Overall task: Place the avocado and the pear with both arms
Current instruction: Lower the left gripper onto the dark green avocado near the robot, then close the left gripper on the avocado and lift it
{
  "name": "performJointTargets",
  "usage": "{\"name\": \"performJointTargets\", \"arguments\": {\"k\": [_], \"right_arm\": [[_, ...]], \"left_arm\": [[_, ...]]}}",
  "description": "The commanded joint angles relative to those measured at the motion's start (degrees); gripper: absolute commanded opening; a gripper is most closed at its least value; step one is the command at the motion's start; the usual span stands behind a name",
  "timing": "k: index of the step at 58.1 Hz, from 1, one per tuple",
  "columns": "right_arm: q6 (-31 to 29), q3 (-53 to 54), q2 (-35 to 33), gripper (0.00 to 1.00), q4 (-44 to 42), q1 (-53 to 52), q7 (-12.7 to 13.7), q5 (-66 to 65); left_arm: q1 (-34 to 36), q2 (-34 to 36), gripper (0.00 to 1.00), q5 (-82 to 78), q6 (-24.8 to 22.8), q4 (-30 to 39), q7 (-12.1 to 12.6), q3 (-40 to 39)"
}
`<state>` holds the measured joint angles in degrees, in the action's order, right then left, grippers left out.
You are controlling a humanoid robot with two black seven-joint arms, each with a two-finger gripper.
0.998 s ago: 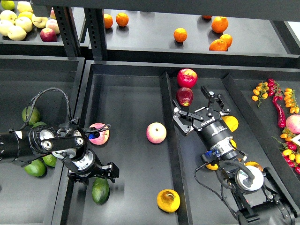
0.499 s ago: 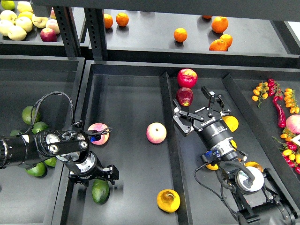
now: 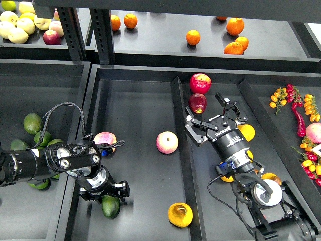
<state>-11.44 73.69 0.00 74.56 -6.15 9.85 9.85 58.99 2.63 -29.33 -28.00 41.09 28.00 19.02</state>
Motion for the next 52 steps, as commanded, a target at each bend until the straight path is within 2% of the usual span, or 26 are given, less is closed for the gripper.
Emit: {"name": "performJointTargets", "arguments": {"k": [1, 7, 13, 23, 32, 41, 52], "right_arm": [[-0.33, 0.05, 0.0, 0.99, 0.06, 0.09, 0.0, 0.0], [-0.42, -0.03, 0.0, 0.99, 0.06, 0.26, 0.0, 0.0], [-0.51, -0.03, 0.0, 0.99, 0.06, 0.44, 0.0, 0.0], [-0.51, -0.04, 0.0, 0.99, 0.15, 0.44, 0.0, 0.09], [-1.83, 0.23, 0.0, 0.99, 0.24, 0.44, 0.0, 0.09], [-2.53, 1.28, 0.0, 0.99, 0.32, 0.44, 0.0, 0.09], [-1.65, 4.09, 0.0, 0.99, 0.33, -0.26, -0.09, 0.53]], "left_arm": [[-0.54, 0.0, 0.51, 1.46, 0.0, -0.05, 0.0, -0.39], [-0.54, 0.0, 0.32, 4.28, 0.0, -0.13, 0.0, -0.39], [-0.28, 0.0, 0.21, 5.95, 0.0, -0.14, 0.0, -0.47], [0.16, 0.35, 0.16, 6.92, 0.0, 0.48, 0.0, -2.05], [2.88, 2.02, 0.16, 7.27, 0.0, 1.27, 0.0, -6.27], [7.36, 7.55, 0.16, 7.97, 0.0, 4.08, 0.0, -9.88], [10.27, 13.88, 0.16, 11.49, 0.0, 4.61, 0.0, -10.14]]}}
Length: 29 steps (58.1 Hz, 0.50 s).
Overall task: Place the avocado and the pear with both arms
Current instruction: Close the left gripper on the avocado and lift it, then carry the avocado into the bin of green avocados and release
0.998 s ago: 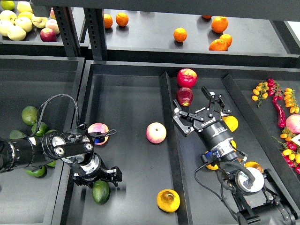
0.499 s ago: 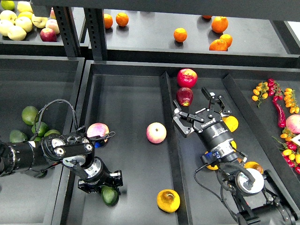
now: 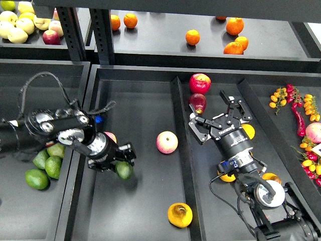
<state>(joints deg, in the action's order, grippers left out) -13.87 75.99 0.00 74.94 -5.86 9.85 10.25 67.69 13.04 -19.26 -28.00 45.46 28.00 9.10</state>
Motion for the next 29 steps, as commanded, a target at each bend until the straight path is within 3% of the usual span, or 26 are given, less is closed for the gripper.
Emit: {"name": "performJointTargets", "arguments": {"k": [1, 29], "right_arm": [[0.77, 2.4, 0.0, 0.99, -0.05, -0.65, 0.0, 0.2], [0.68, 3.81, 0.0, 0.99, -0.23, -0.56, 0.0, 0.56]], "left_arm": [[1.74, 4.53, 0.16, 1.42, 0.0, 0.25, 0.0, -0.31], [-2.39, 18.52, 0.19, 0.98, 0.0, -1.51, 0.0, 0.22]]}}
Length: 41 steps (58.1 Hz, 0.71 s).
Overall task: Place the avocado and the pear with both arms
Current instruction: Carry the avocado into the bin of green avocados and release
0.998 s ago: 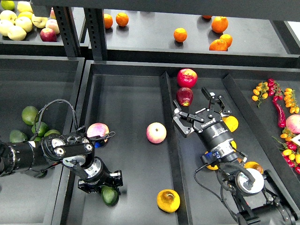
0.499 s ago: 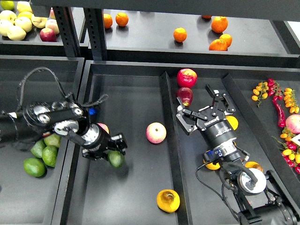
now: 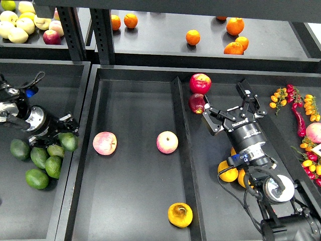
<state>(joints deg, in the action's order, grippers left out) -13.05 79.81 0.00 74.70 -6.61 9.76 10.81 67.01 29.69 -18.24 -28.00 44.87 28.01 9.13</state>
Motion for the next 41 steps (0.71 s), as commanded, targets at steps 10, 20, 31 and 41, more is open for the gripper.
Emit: {"name": "performJointTargets", "arguments": {"k": [10, 20, 31, 41], "right_arm": [[-0.23, -0.09, 0.0, 0.99, 0.01, 0.28, 0.09, 0.09], [-0.58, -0.09, 0.0, 0.99, 0.01, 0.72, 0.09, 0.09], [-0.66, -0.26, 0.0, 0.99, 0.01, 1.16, 0.09, 0.26], [-0.84, -0.35, 0.0, 0.99, 0.01, 1.25, 0.09, 0.26]], "left_arm": [[-4.6, 2.56, 0.2, -0.04, 0.0, -3.74, -0.01, -0.61], [-7.15, 2.48, 0.22, -0.04, 0.0, -6.29, -0.01, -0.87], [-7.68, 1.68, 0.3, -0.13, 0.0, -7.87, -0.01, -1.84], [-7.68, 0.63, 0.46, -0.31, 0.0, -8.22, -0.01, -1.84]]}}
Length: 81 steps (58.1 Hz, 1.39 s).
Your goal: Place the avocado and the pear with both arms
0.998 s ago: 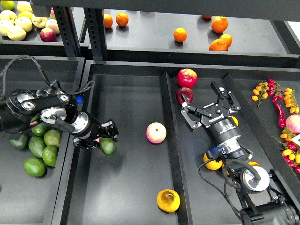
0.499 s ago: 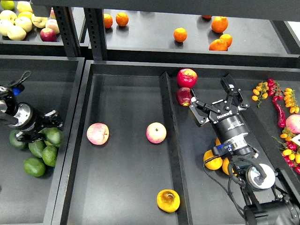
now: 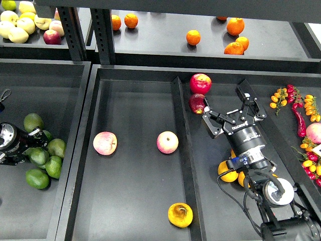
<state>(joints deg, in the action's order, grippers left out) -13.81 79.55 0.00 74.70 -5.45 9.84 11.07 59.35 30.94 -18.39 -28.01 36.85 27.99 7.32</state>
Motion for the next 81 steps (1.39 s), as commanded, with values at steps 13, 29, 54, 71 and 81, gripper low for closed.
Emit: {"name": "performJointTargets", "arguments": {"k": [13, 29, 54, 71, 81], "right_arm": [[-0.17, -0.1, 0.0, 0.99, 0.01, 0.17, 0.09, 0.0], [-0.17, -0.28, 0.0, 1.0, 0.01, 0.7, 0.09, 0.0], [-0.17, -0.63, 0.0, 0.99, 0.01, 0.96, 0.09, 0.0], [-0.08, -2.03, 0.0, 0.99, -0.08, 1.49, 0.09, 0.0], [0.27, -2.82, 0.0, 0.99, -0.08, 1.75, 0.09, -0.09]], "left_arm": [[0.06, -1.32, 0.6, -0.16, 0.01, -1.08, 0.01, -0.03], [0.24, -1.32, 0.73, -0.16, 0.01, -1.25, 0.01, -0.03], [0.94, -1.15, 0.87, 0.02, 0.01, -1.08, 0.01, -0.81], [0.68, 0.17, 0.99, 0.46, 0.01, -0.55, 0.01, -11.62], [0.15, 3.86, 0.99, 0.9, 0.01, -0.38, 0.01, -17.34]]}}
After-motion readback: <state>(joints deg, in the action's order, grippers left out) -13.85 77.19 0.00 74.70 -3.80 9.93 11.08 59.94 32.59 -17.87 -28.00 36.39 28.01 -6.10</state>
